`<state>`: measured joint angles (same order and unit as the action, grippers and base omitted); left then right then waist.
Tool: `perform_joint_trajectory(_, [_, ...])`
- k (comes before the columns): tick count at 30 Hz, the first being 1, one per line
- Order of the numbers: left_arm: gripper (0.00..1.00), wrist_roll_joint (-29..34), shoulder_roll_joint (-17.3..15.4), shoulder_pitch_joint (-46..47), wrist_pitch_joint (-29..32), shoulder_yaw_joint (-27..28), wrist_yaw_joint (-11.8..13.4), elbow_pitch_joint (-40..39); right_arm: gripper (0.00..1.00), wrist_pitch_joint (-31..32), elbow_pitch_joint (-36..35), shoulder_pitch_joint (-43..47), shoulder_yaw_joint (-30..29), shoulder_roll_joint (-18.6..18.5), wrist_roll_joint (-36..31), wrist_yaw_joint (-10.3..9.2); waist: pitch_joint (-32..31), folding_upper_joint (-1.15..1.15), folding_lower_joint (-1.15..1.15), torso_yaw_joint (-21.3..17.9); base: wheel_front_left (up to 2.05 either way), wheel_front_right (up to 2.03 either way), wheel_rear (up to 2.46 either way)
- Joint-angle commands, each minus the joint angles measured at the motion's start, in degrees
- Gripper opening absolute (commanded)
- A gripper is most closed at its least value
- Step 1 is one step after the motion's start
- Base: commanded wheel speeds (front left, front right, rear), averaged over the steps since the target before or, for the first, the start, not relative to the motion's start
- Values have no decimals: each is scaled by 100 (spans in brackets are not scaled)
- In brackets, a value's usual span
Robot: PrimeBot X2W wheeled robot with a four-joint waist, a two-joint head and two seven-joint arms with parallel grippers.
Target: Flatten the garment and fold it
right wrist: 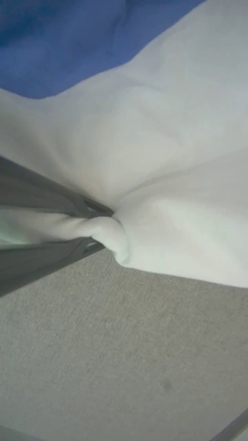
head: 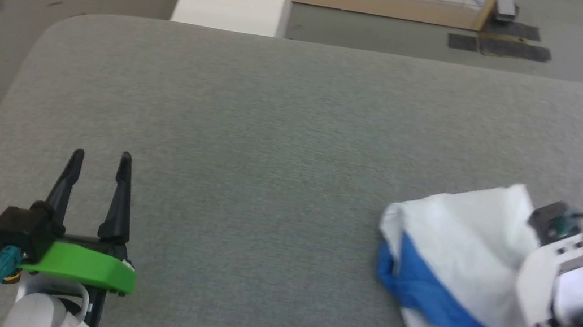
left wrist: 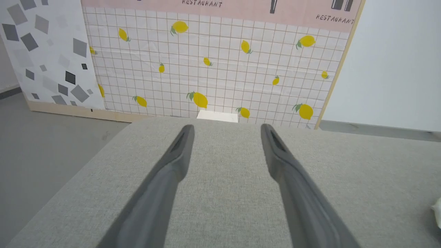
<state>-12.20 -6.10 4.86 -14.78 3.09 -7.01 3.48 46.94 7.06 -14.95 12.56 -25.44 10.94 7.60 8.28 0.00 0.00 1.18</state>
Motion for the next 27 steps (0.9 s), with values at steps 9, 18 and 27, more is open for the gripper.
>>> perform_joint_trajectory(9, [100, -130, -247, 305, -10, -42, -28, -361, 0, 188, 27, -735, -263, -1046, 130, -11, 1203, 0, 0, -1041, 0, 0, 0])
perform_joint_trajectory(18, [100, -235, -689, 644, 141, -23, -37, -738, 0, -64, 530, -1054, -1565, -1288, -315, -11, 2117, 0, 0, -1110, 0, 0, 0])
perform_joint_trajectory(27, [100, -332, -1008, 711, 279, 152, -33, -1066, 28, -423, 640, -1402, -2711, -1245, -820, -11, 2629, 0, 0, -1013, 0, 0, 0])
